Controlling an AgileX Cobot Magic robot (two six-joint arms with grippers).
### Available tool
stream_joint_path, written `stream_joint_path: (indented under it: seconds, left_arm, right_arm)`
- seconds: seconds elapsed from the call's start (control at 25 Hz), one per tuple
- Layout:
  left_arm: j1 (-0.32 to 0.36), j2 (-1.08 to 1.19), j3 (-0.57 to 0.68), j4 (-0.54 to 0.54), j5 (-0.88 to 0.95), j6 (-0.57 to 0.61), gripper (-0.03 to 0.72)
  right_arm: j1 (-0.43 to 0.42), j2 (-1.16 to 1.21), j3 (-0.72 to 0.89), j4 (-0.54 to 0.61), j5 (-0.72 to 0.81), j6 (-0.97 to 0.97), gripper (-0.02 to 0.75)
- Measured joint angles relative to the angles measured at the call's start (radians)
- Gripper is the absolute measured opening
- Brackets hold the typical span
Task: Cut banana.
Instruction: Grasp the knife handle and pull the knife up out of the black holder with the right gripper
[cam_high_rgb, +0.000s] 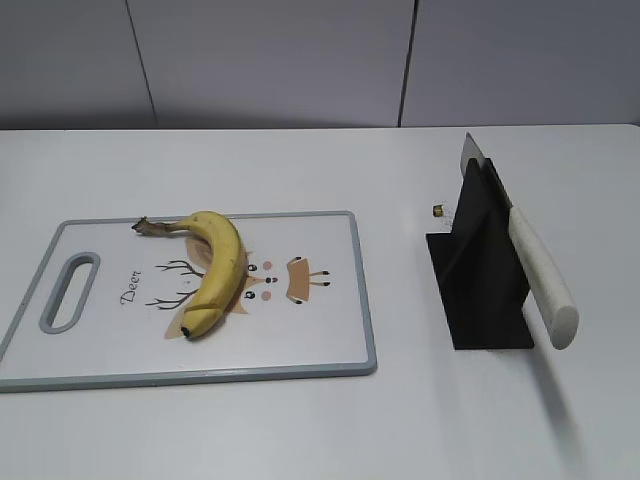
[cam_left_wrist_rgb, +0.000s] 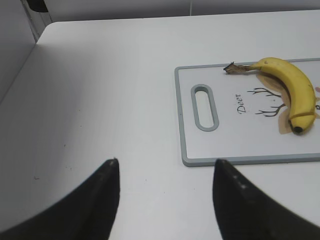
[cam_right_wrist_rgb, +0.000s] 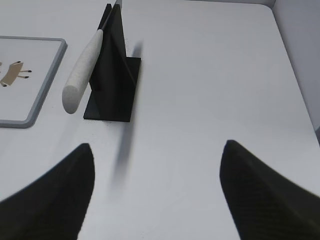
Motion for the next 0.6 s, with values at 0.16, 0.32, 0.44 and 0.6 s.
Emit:
stream_joint_path:
  seconds: [0.16, 0.32, 0.44, 0.6]
  left_arm:
    - [0.0, 0.0, 0.0, 0.0, 0.0, 0.0, 0.574]
    - [0.0, 0.0, 0.0, 0.0, 0.0, 0.0, 0.574]
    - [0.0, 0.0, 0.0, 0.0, 0.0, 0.0, 0.564]
    - [0.0, 0.0, 0.0, 0.0, 0.0, 0.0, 0.56]
  right_arm:
    - [0.0, 0.0, 0.0, 0.0, 0.0, 0.0, 0.591]
    - [0.0, 0.0, 0.0, 0.0, 0.0, 0.0, 0.592]
    - [0.0, 0.0, 0.0, 0.0, 0.0, 0.0, 0.592]
    - [0.0, 0.0, 0.0, 0.0, 0.0, 0.0, 0.592]
